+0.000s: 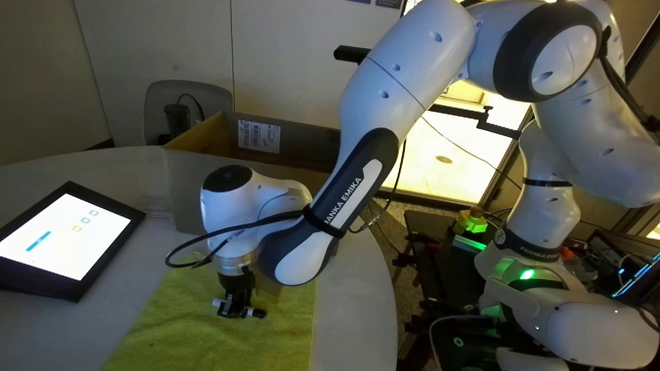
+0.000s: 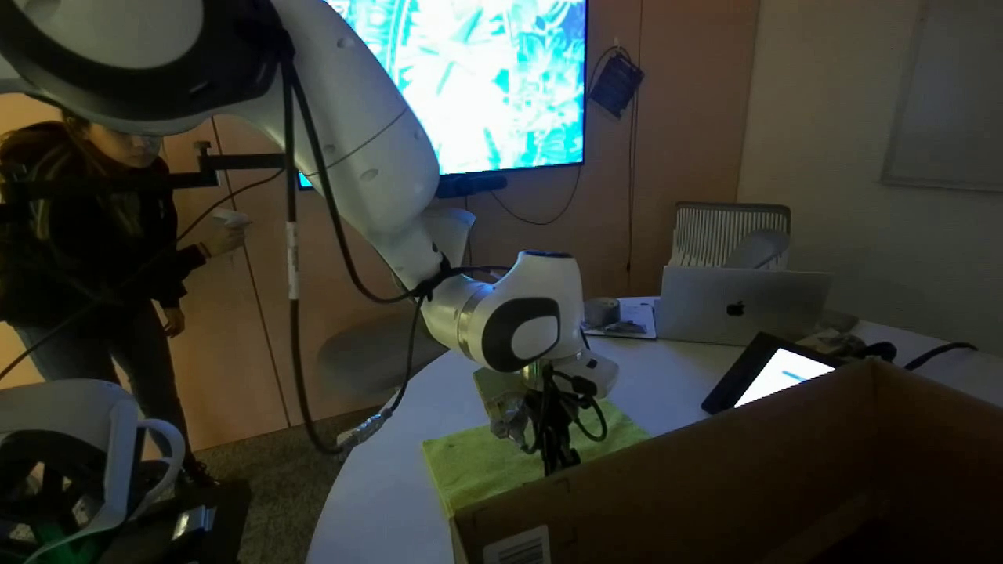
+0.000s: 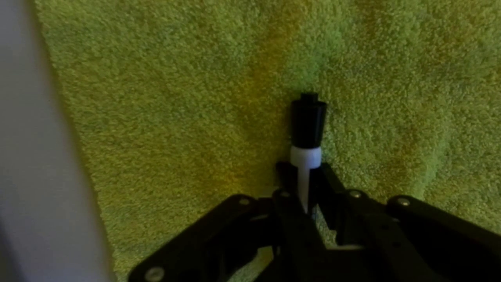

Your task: Pick up the marker and wrap it on the cloth, then put the cloth in the box

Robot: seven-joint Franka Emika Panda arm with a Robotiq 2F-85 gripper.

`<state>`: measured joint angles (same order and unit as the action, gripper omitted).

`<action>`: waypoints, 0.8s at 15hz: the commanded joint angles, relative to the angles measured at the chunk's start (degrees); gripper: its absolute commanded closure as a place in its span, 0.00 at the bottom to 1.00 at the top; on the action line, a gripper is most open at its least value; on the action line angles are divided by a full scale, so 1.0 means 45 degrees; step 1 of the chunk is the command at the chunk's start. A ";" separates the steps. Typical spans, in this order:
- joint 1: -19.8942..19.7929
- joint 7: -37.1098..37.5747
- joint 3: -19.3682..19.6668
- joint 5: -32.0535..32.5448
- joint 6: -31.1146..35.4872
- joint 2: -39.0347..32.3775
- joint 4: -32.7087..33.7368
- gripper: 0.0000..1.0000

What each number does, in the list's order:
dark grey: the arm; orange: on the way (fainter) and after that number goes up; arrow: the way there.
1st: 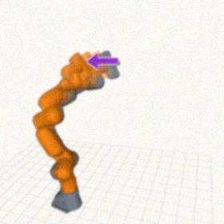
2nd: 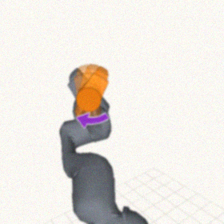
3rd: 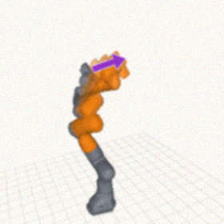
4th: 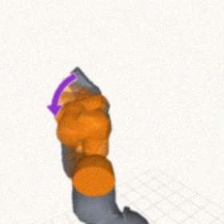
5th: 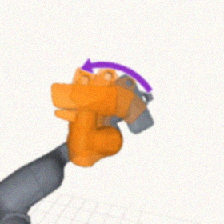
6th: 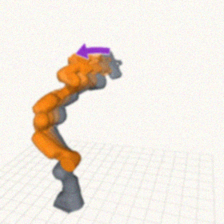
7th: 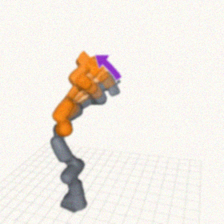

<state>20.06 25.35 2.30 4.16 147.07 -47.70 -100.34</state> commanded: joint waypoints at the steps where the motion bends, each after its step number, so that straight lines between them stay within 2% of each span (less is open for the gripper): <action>1: 0.0053 0.0022 -0.0034 -0.0152 0.0374 0.0480 -0.0694 0.59; 8: -0.0100 -0.0197 -0.0157 -0.0150 0.0396 0.2305 -0.2202 0.05; 9: -0.0173 -0.0196 -0.0176 -0.0189 0.0419 0.2625 -0.2482 0.00; 12: -0.0792 -0.0391 -0.0502 -0.0826 0.0442 0.3568 -0.3541 0.00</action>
<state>19.46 25.30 1.85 3.31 147.92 -37.78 -109.39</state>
